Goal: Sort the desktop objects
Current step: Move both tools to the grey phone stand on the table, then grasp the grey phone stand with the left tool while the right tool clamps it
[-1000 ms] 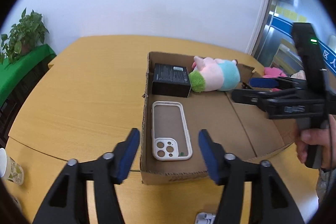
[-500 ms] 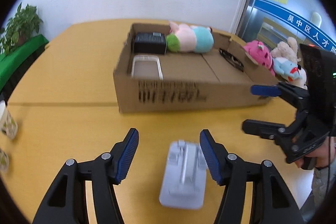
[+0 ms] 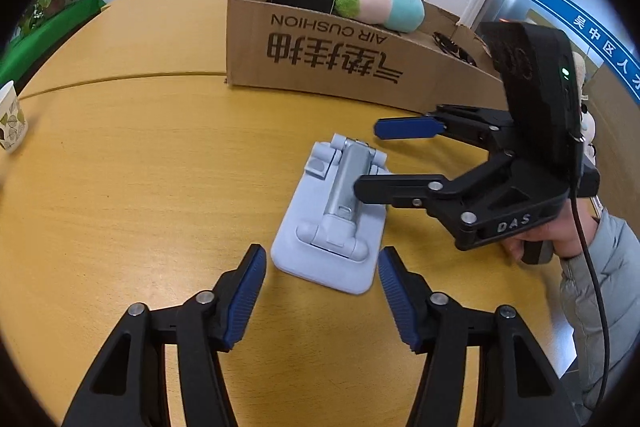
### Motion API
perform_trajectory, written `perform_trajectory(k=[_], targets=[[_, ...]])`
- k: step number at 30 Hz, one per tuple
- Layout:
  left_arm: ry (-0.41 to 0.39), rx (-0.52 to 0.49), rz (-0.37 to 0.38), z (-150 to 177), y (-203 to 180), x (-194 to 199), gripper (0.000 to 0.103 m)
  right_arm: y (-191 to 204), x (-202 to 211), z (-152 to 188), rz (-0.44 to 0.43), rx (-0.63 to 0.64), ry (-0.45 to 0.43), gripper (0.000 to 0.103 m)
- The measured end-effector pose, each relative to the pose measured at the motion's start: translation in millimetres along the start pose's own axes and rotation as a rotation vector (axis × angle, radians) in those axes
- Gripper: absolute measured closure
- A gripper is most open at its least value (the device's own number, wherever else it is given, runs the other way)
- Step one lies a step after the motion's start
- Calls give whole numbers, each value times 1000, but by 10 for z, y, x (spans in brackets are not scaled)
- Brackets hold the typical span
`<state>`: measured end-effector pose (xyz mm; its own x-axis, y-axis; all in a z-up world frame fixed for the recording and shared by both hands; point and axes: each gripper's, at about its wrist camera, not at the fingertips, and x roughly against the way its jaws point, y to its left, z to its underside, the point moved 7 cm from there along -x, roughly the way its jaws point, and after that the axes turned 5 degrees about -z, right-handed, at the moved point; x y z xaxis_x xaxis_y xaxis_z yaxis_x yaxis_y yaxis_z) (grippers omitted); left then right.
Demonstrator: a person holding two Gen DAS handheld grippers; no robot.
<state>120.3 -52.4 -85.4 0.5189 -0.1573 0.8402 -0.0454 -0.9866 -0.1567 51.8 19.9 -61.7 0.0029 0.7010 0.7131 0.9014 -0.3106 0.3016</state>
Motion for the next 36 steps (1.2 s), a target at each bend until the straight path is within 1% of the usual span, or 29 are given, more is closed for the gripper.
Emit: perform_trajectory(k=[1, 2, 4, 5, 7, 9, 10, 14, 17, 20, 22, 23, 25, 26, 27, 29, 30, 32, 33, 34, 35, 36], targets=[[12, -6, -2, 24, -7, -32, 55, 0, -25, 2, -12, 3, 10, 25], [29, -8, -7, 52, -7, -75, 58, 5, -55, 2, -37, 11, 15, 26], [32, -4, -32, 72, 14, -108, 58, 30, -69, 11, -69, 13, 10, 30], [46, 7, -30, 86, 42, -146, 59, 48, -65, 19, -83, 8, 9, 34], [44, 40, 3, 82, 80, -155, 61, 95, -48, 44, -93, 7, 2, 39], [44, 32, 30, 77, 79, -153, 66, 120, -15, 85, -58, -1, -6, 39], [41, 24, 36, 70, 75, -147, 71, 122, 2, 118, -40, -14, -7, 39], [29, 19, 10, 11, 148, -131, 81, 193, 147, 342, 26, -60, -16, 39], [27, 11, 19, -18, 155, -142, 82, 327, 237, 542, 38, -114, -8, 39], [20, -20, 29, -59, 115, -149, 82, 465, 306, 710, 110, -149, -16, 39], [1, -26, 39, -105, 95, -124, 82, 443, 382, 764, 158, -204, -33, 39], [-7, -24, 52, -141, 70, -116, 79, 391, 445, 774, 186, -249, -62, 38], [-20, -27, 80, -196, 3, -109, 79, 304, 520, 766, 217, -307, -104, 36], [-21, -38, 82, -207, -30, -110, 79, 247, 547, 757, 233, -334, -123, 33], [-16, -51, 75, -217, -55, -131, 79, 199, 544, 747, 245, -352, -129, 33], [11, -63, 54, -206, -81, -212, 79, 127, 479, 720, 262, -371, -113, 32], [-6, -61, 51, -226, -96, -208, 79, 118, 452, 695, 269, -365, -115, 32], [-6, -57, 54, -230, -110, -218, 79, 103, 386, 623, 285, -359, -104, 31], [-3, -56, 59, -221, -118, -227, 79, 102, 355, 598, 278, -357, -99, 32], [-3, -59, 65, -214, -124, -230, 82, 105, 325, 575, 281, -351, -92, 33], [-2, -68, 58, -204, -130, -235, 86, 112, 293, 550, 296, -340, -83, 39], [-2, -72, 53, -197, -120, -235, 86, 123, 265, 540, 303, -331, -79, 42]])
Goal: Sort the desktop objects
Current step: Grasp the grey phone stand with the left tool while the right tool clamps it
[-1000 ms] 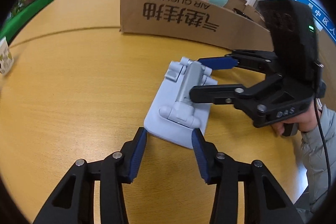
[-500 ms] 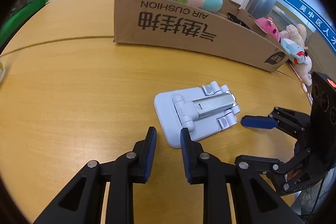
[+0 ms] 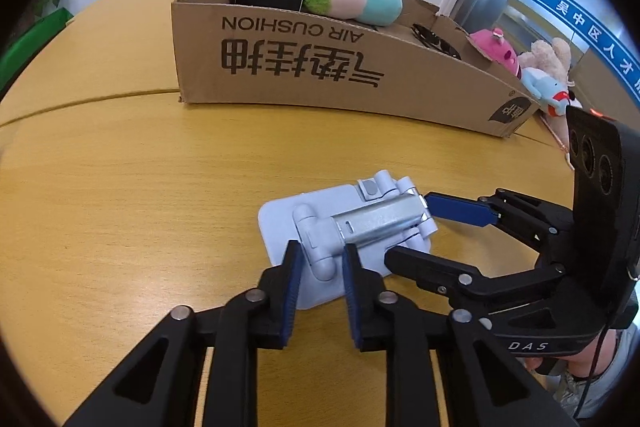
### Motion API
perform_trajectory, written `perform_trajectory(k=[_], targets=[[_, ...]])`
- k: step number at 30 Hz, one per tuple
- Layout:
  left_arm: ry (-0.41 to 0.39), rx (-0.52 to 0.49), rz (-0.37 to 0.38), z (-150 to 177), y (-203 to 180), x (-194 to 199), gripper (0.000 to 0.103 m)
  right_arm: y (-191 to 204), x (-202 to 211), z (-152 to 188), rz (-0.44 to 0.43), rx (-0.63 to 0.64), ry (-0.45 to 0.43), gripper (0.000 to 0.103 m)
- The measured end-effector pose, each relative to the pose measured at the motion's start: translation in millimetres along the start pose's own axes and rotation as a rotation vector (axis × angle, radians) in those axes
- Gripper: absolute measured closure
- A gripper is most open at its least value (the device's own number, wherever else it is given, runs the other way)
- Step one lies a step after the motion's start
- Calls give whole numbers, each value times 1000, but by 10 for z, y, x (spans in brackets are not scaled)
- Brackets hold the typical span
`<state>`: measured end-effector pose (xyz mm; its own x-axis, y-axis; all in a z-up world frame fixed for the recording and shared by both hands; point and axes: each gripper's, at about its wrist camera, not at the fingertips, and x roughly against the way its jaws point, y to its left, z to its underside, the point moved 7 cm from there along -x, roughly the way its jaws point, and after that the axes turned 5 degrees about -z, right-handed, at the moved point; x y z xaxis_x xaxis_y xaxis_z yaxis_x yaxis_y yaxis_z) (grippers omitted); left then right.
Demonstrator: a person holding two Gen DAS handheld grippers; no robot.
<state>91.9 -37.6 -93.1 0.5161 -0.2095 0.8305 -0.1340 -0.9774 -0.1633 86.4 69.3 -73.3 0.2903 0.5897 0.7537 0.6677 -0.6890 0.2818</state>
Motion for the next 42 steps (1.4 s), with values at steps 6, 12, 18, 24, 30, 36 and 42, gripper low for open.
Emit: perform_trajectory(k=[6, 12, 18, 24, 30, 36, 42], targets=[[-16, 4, -4, 31, -14, 25, 88, 74, -4, 16, -5, -4, -14, 56], [-25, -19, 0, 33, -98, 51, 91, 28, 74, 102, -26, -47, -37, 57], [-23, -29, 25, 33, -189, 28, 91, -103, 170, 160, -20, -105, -51, 70], [-31, -55, -61, 48, -177, 98, 78, -113, 198, 188, -6, -112, -56, 67], [10, -54, -98, 91, -142, -14, 61, -87, 172, 174, -5, -100, -59, 52], [8, 15, -32, 96, -94, -25, 69, 5, 151, 187, -10, -88, -57, 52], [-13, 8, -29, 104, -144, 24, 72, -59, 208, 207, -15, -140, -87, 64]])
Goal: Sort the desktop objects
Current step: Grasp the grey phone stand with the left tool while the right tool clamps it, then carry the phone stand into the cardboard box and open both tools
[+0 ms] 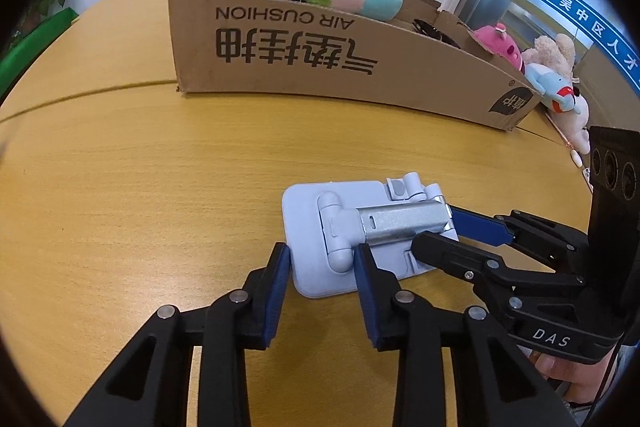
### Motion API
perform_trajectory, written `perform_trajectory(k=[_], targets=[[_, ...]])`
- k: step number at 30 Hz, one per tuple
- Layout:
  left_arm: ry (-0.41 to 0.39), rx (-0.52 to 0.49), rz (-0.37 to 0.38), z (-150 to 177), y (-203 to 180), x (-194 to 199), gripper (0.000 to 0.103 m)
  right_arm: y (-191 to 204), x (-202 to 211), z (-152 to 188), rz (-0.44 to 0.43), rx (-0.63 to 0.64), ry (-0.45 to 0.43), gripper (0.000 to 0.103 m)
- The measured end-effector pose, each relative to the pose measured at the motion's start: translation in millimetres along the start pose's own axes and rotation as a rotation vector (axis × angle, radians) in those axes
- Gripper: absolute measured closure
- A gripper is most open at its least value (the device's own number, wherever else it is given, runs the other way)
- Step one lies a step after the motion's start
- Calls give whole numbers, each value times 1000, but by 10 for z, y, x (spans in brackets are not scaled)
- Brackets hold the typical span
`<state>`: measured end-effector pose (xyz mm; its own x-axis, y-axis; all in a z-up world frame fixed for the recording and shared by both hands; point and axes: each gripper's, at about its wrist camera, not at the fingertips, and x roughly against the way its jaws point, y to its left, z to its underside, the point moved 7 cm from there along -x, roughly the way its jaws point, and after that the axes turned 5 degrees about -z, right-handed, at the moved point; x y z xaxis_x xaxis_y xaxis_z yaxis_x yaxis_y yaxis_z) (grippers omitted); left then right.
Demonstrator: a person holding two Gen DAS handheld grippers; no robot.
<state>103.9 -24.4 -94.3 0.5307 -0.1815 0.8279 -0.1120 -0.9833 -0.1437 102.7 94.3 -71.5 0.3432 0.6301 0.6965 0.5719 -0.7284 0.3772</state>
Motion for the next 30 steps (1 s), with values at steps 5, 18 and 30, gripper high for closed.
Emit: perform_trajectory(k=[5, 18, 30], targets=[[-76, -21, 10, -203, -86, 242, 72, -10, 157, -84, 1, -20, -53, 64], [-323, -121, 53, -1581, -505, 707, 72, -68, 979, -1365, 129, 89, -282, 62], [-279, -121, 71, -2834, -418, 21, 72, -825, 612, -2641, 135, 57, -232, 62]])
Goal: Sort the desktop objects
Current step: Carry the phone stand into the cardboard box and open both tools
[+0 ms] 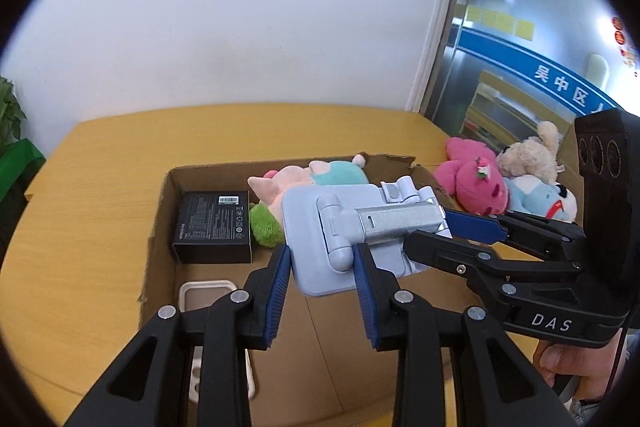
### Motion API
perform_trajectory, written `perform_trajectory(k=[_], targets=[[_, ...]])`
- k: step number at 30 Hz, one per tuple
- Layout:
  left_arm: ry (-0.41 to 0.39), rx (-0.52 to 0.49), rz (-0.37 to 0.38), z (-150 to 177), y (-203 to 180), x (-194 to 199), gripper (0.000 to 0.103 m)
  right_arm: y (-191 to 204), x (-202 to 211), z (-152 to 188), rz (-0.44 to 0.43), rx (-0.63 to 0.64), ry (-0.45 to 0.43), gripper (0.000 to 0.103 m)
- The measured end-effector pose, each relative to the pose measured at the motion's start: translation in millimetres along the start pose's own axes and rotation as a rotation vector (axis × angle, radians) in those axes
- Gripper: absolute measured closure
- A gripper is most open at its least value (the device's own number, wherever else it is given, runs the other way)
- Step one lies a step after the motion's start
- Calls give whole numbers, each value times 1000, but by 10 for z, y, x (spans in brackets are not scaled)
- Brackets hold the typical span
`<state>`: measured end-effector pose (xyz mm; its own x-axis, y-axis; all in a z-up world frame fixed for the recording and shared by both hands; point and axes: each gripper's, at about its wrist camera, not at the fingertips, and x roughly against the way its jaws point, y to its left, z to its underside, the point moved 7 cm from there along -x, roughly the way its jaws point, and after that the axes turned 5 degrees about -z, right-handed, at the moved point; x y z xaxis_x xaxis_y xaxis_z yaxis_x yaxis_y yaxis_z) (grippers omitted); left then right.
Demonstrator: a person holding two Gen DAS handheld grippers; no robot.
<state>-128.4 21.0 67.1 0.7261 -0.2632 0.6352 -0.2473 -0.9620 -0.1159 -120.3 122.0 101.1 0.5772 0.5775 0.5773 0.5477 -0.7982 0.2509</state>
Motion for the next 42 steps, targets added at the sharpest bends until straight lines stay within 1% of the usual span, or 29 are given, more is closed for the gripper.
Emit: perform_trajectory(k=[3, 5, 9, 12, 14, 15, 16, 18, 20, 21, 22, 23, 25, 26, 27, 28, 29, 30, 31, 32, 33, 34, 35, 36, 37, 38, 40, 42], targets=[[74, 22, 3, -49, 78, -408, 72, -292, -384, -73, -18, -36, 67, 61], [129, 39, 4, -43, 132, -684, 72, -478, -643, -48, -31, -60, 122, 61], [242, 79, 5, 95, 225, -1107, 72, -740, -1077, 154, -50, -115, 227, 61], [362, 123, 10, 270, 270, -1425, 72, -937, -1390, 316, -64, -175, 324, 61], [439, 138, 7, 393, 282, -1570, 72, -1035, -1557, 446, -78, -218, 384, 60], [465, 151, 7, 423, 291, -1617, 72, -1063, -1612, 491, -78, -227, 402, 60], [483, 154, -2, 446, 300, -1641, 72, -1087, -1666, 544, -75, -239, 427, 60], [493, 143, -17, 480, 304, -1661, 72, -1095, -1758, 643, -81, -254, 467, 60], [530, 158, -18, 552, 316, -1682, 71, -1067, -1802, 704, -72, -227, 475, 60], [524, 168, -13, 546, 323, -1663, 71, -1048, -1795, 723, -70, -226, 476, 59], [515, 170, -19, 534, 329, -1620, 71, -1037, -1781, 738, -67, -229, 473, 59], [489, 167, -36, 500, 338, -1540, 71, -1034, -1735, 732, -60, -233, 463, 59], [386, 131, -66, 356, 330, -1272, 71, -1008, -1534, 632, -32, -230, 409, 59], [306, 98, -70, 260, 283, -1027, 71, -960, -1358, 546, -10, -202, 366, 56], [242, 75, -74, 202, 243, -822, 71, -892, -1202, 416, 13, -166, 323, 51], [173, 53, -79, 151, 205, -593, 66, -801, -980, 348, 42, -135, 268, 35], [87, 33, -87, 129, 156, -295, 52, -662, -682, 297, 70, -91, 191, 12], [22, 23, -103, 120, 132, -97, 41, -573, -493, 287, 91, -70, 141, 2], [-51, 17, -131, 146, 119, 117, 23, -445, -242, 321, 118, -46, 72, 0], [-127, 11, -163, 191, 104, 324, 21, -367, -94, 367, 136, -34, 30, 0], [-189, 2, -185, 270, 72, 501, 21, -264, 39, 468, 153, -14, -3, 0], [-224, -7, -201, 372, 32, 620, 21, -200, 97, 540, 172, 0, -19, 0], [-253, -17, -234, 520, 2, 716, 21, -145, 147, 677, 205, 14, -40, 0], [-272, -19, -264, 530, 72, 697, 21, -122, 164, 813, 232, 20, -57, 0], [-285, -22, -288, 629, 66, 708, 21, -119, 148, 929, 254, 9, -65, 0], [-288, -28, -305, 748, 60, 678, 21, -148, 102, 1075, 270, -15, -63, 0], [-279, -36, -343, 833, 109, 537, 21, -267, 58, 1193, 289, -54, -65, 0], [-241, -50, -387, 922, 134, 339, 21, -429, 132, 1252, 325, -76, -83, 0]])
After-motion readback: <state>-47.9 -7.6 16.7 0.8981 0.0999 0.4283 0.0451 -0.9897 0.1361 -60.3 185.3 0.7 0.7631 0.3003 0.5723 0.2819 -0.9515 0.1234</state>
